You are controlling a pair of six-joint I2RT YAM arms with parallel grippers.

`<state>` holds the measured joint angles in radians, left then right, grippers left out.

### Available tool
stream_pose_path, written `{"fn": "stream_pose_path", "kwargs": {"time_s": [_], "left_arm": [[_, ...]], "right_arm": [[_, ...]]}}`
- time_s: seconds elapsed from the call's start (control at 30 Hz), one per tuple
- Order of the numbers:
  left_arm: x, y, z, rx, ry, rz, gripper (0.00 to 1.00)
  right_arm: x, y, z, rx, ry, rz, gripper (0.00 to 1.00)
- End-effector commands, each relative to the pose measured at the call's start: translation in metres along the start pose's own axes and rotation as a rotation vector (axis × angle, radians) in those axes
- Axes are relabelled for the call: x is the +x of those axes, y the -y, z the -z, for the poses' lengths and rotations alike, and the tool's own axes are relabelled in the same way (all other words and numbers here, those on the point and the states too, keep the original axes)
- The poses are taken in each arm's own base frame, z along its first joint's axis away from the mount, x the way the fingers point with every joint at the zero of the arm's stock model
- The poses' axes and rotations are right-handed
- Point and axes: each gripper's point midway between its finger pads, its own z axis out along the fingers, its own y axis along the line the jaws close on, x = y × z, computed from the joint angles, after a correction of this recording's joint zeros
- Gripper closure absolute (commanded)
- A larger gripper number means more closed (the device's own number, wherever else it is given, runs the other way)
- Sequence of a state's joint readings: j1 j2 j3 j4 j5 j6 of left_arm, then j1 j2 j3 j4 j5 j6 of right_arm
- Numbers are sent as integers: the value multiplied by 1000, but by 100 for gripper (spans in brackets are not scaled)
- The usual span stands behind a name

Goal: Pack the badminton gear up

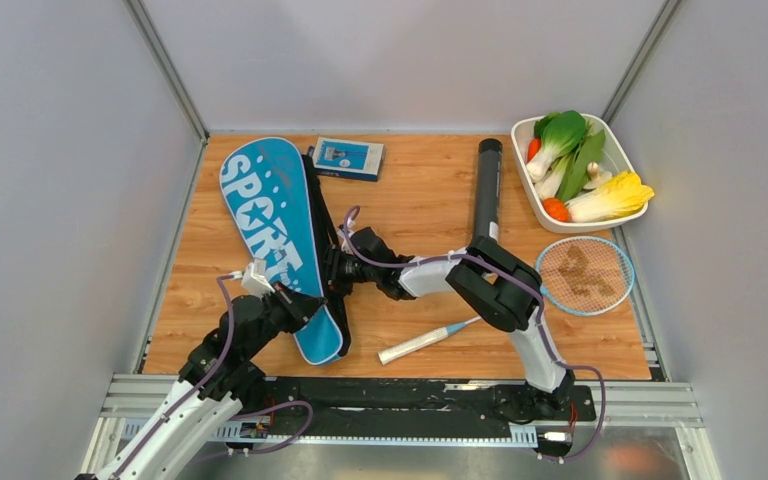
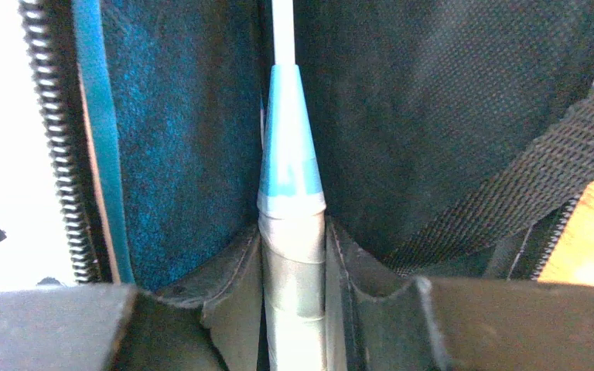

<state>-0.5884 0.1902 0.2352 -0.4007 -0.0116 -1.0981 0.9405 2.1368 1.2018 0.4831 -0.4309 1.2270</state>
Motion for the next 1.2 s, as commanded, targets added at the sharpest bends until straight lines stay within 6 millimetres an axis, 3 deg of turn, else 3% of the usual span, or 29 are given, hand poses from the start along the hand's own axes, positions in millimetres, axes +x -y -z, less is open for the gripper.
{"fn": "stream_pose_path", "kwargs": {"time_s": [0.0, 0.13, 0.23, 0.3, 0.33, 0.47, 0.7, 0.83, 0.93, 1.07, 1.17], "left_arm": [[13, 8, 1, 56, -62, 9, 100], [11, -5, -2, -6, -41, 12, 100], [7, -19, -4, -80, -12, 19, 100], [3, -25, -4, -121, 7, 31, 100], [2, -29, -5, -141, 15, 33, 100], [1, -38, -8, -197, 22, 54, 100], [5, -57, -11, -310, 17, 104, 100], [3, -67, -11, -369, 42, 123, 100], [0, -75, -8, -409, 67, 133, 100], [-7, -83, -3, -450, 110, 120, 99], [-18, -78, 2, -439, 146, 69, 73]], "right_arm": [[-31, -4, -4, 17, 146, -10, 85], [-18, 0, 1, 71, 82, 55, 60], [-16, -1, 17, 97, 82, 106, 56], [-14, -4, 27, 85, 58, 134, 63], [-12, -3, 30, 83, 33, 138, 61], [-12, -1, 43, 86, 0, 164, 43], [-18, -1, 72, 150, 38, 177, 45], [-16, 2, 96, 203, 111, 32, 46], [-13, 22, 116, 362, 167, -127, 45], [0, 50, 156, 661, 228, -255, 45], [11, 50, 178, 732, 249, -249, 44]]}}
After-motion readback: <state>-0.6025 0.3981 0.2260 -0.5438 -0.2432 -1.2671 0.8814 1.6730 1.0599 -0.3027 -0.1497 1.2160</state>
